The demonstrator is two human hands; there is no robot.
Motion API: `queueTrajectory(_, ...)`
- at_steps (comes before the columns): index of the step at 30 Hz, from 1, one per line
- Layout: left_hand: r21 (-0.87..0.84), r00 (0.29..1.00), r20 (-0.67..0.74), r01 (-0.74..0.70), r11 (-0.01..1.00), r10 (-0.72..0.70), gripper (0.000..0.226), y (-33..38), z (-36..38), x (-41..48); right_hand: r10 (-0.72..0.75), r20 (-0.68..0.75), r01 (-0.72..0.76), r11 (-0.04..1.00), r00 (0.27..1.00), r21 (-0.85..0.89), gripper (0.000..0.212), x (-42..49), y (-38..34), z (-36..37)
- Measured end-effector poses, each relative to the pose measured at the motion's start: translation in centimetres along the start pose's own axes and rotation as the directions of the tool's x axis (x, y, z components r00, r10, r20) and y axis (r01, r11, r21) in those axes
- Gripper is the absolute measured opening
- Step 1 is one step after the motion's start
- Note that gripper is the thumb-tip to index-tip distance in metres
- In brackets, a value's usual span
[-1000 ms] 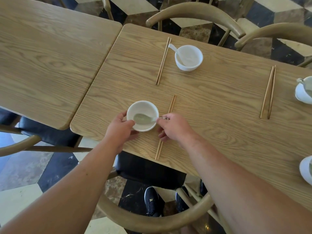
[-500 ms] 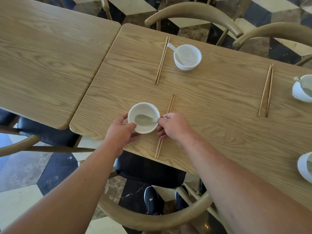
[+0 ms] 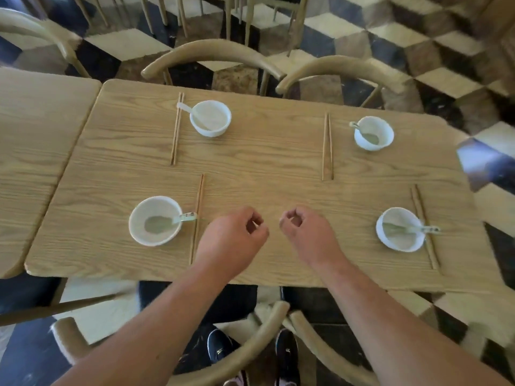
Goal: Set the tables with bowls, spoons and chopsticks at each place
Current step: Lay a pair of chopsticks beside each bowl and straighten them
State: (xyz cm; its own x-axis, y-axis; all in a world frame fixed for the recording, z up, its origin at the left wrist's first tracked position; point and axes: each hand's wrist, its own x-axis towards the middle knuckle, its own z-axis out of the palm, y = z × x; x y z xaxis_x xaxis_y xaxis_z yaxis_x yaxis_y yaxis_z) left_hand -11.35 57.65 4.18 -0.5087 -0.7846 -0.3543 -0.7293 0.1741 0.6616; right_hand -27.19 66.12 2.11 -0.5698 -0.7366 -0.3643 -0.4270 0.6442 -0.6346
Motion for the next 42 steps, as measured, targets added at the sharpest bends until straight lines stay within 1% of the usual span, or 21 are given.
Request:
queueTrajectory(2,0.029,0.995,0.099,-0.018,0.999,0.015,0.010,2.7,2.9,-0.3,0.027,-0.042,-0.028,1.000,0.999,-0.012,0.016,-1.5,2.9,-2.6)
queueTrajectory(4,0.038,0.982,0.191,-0.001,0.999,-0.006,0.011,5.1,6.0,-0.6,0.071,-0.106,-0.073,0.997,0.992,-0.015,0.017,-2.8,6.3,-5.4)
queueTrajectory(6,0.045,0.970,0.244,0.009,0.999,-0.020,0.014,7.2,9.0,-0.7,0.120,-0.169,-0.120,0.993,0.978,0.008,0.020,-3.8,9.8,-8.4)
queueTrajectory(8,0.048,0.960,0.278,0.014,0.999,-0.027,0.017,9.0,12.1,-0.5,0.166,-0.235,-0.163,0.986,0.958,0.033,0.022,-4.6,13.3,-11.5)
queueTrajectory(10,0.036,0.954,0.294,0.046,0.998,-0.055,0.020,11.0,15.1,0.0,0.183,-0.303,-0.175,0.983,0.935,0.053,0.022,-5.0,16.7,-14.6)
queueTrajectory(12,-0.004,0.952,0.291,0.106,0.994,-0.100,0.026,13.0,18.2,0.8,0.198,-0.351,-0.169,0.979,0.915,0.112,0.017,-4.9,19.7,-17.4)
queueTrajectory(13,-0.054,0.951,0.276,0.156,0.986,-0.136,0.030,13.9,19.7,1.2,0.215,-0.361,-0.169,0.973,0.907,0.155,0.013,-4.6,21.2,-18.7)
queueTrajectory(16,-0.245,0.937,0.208,0.329,0.912,-0.282,0.044,16.3,23.8,2.5,0.271,-0.349,-0.203,0.954,0.897,0.220,0.008,-2.7,25.8,-21.9)
queueTrajectory(18,-0.333,0.915,0.197,0.400,0.854,-0.351,0.050,17.4,26.0,3.1,0.298,-0.289,-0.248,0.948,0.910,0.197,0.005,-0.8,29.1,-23.1)
queueTrajectory(20,-0.383,0.895,0.198,0.446,0.809,-0.399,0.050,18.4,27.7,3.5,0.304,-0.210,-0.282,0.951,0.929,0.128,0.010,1.3,31.7,-23.7)
queueTrajectory(22,-0.380,0.884,0.113,0.461,0.802,-0.454,0.042,18.8,28.7,3.5,0.290,-0.148,-0.287,0.957,0.946,0.043,0.016,3.3,33.7,-24.0)
queueTrajectory(24,-0.317,0.866,-0.011,0.472,0.823,-0.500,0.030,19.1,29.2,3.0,0.279,-0.123,-0.282,0.959,0.953,-0.015,0.021,5.0,34.8,-24.1)
queueTrajectory(26,-0.280,0.868,-0.066,0.457,0.844,-0.492,0.022,19.3,29.7,2.2,0.259,-0.118,-0.268,0.961,0.959,-0.065,0.026,6.2,35.4,-24.0)
queueTrajectory(28,-0.303,0.880,-0.069,0.431,0.850,-0.470,0.016,19.4,30.4,1.6,0.235,-0.111,-0.245,0.966,0.966,-0.083,0.030,7.0,35.6,-23.7)
queueTrajectory(30,-0.384,0.883,-0.052,0.413,0.826,-0.466,0.013,19.7,30.9,1.9,0.210,-0.108,-0.221,0.969,0.972,-0.107,0.031,7.5,35.5,-23.4)
queueTrajectory(32,-0.456,0.890,-0.029,0.393,0.799,-0.454,0.022,20.0,31.3,2.8,0.188,-0.114,-0.203,0.969,0.976,-0.139,0.030,8.0,35.5,-23.1)
queueTrajectory(34,-0.488,0.899,-0.008,0.378,0.787,-0.437,0.032,20.1,31.5,3.9,0.181,-0.125,-0.198,0.970,0.976,-0.141,0.025,8.3,35.3,-22.8)
queueTrajectory(36,-0.502,0.904,0.024,0.380,0.777,-0.427,0.036,20.2,31.7,4.7,0.181,-0.128,-0.197,0.973,0.975,-0.122,0.021,8.6,35.1,-22.5)
queueTrajectory(39,-0.499,0.909,0.065,0.387,0.775,-0.412,0.035,20.2,31.8,4.8,0.185,-0.136,-0.199,0.976,0.973,-0.092,0.019,8.7,34.9,-22.1)
queueTrajectory(42,-0.494,0.911,0.099,0.393,0.776,-0.399,0.035,20.0,31.8,4.5,0.237,-0.123,-0.247,0.966,0.964,-0.075,0.017,8.9,34.8,-22.1)
